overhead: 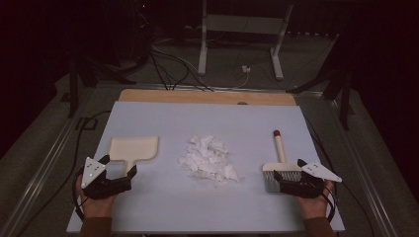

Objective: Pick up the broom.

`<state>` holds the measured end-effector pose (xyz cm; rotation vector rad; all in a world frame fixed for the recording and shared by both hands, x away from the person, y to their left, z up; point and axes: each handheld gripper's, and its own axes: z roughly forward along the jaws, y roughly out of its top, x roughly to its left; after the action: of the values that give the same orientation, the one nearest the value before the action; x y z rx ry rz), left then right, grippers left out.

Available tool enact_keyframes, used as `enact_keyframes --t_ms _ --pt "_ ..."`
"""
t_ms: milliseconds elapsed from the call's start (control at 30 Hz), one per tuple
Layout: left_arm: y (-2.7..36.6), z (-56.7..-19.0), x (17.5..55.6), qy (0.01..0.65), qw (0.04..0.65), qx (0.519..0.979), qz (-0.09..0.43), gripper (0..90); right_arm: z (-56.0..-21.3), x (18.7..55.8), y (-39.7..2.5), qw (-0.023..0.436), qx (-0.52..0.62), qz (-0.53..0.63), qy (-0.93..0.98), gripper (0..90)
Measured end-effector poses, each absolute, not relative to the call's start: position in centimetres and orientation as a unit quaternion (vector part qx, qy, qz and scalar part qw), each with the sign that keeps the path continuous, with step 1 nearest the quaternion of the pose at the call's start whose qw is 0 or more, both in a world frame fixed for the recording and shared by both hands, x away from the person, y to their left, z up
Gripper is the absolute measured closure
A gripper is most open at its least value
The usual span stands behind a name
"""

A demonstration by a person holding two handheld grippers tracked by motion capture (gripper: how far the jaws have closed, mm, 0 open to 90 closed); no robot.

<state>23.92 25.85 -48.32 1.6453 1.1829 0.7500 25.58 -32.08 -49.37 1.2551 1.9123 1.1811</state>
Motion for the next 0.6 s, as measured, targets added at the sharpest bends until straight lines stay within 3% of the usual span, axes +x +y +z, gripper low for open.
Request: enact_keyframes --t_ms 600 --pt "26.2 -48.7 23.6 0.507 0.463 0.656 0.312 0.7 -47.2 26.2 -31.8 0.265 0.499 0.421 0.710 0.0"
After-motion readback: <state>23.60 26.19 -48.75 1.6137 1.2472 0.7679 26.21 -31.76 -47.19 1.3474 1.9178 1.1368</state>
